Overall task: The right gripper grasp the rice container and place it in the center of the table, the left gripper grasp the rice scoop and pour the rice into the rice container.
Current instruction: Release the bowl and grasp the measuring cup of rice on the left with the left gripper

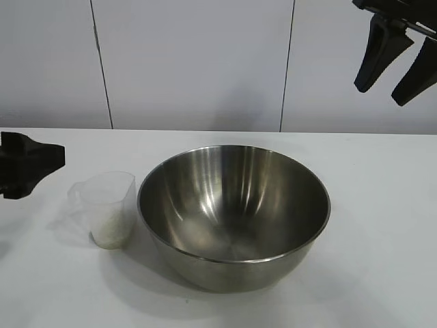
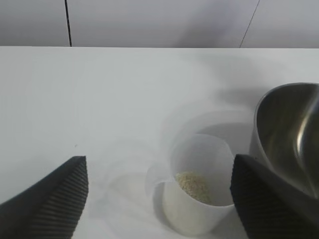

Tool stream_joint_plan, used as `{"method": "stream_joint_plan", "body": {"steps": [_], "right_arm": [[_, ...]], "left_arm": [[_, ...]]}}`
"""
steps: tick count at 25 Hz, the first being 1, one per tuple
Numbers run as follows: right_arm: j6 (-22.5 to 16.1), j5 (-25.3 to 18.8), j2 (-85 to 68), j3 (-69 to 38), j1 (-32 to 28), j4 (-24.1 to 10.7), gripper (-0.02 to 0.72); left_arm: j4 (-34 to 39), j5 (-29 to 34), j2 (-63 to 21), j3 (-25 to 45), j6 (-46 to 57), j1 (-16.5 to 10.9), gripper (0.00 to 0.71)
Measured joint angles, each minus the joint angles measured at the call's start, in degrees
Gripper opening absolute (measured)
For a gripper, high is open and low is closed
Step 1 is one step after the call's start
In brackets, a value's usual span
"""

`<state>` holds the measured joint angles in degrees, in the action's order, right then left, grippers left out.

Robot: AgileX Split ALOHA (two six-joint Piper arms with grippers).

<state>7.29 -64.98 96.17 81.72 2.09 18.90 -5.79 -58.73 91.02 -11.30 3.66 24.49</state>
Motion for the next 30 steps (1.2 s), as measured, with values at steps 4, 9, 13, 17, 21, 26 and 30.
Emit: {"method": "stream_joint_plan", "body": {"steps": [4,9,13,17,21,26,30], "right_arm": [[0.0,0.2,0.0,0.0,0.0,0.0,0.371],[0.0,0.4,0.0,0.0,0.0,0.0,0.371],[0.0,0.6,0.0,0.0,0.0,0.0,0.371],[0.0,0.6,0.0,0.0,0.0,0.0,0.371],[0.0,0.6,0.0,0.0,0.0,0.0,0.371],[0.0,0.6,0.0,0.0,0.0,0.0,0.371],[0.0,0.6,0.0,0.0,0.0,0.0,0.371]], "left_arm": [[0.1,-6.0,9.2,2.5,0.1,0.0,0.571],[1.4,-6.1,16.7,2.5,0.1,0.0,0.571],[1.1,-6.4,18.5,0.6,-3.0,0.0,0.571],[-2.5,-7.1,20.1,-1.3,-4.6,0.0,0.571],[-3.3,-7.3,23.1,-3.0,-6.4,0.0,0.571],[-3.4,-7.3,25.8,-5.7,-6.8,0.0,0.571],[-3.6,-7.3,27.7,-8.6,-7.6,0.0,0.571]]}}
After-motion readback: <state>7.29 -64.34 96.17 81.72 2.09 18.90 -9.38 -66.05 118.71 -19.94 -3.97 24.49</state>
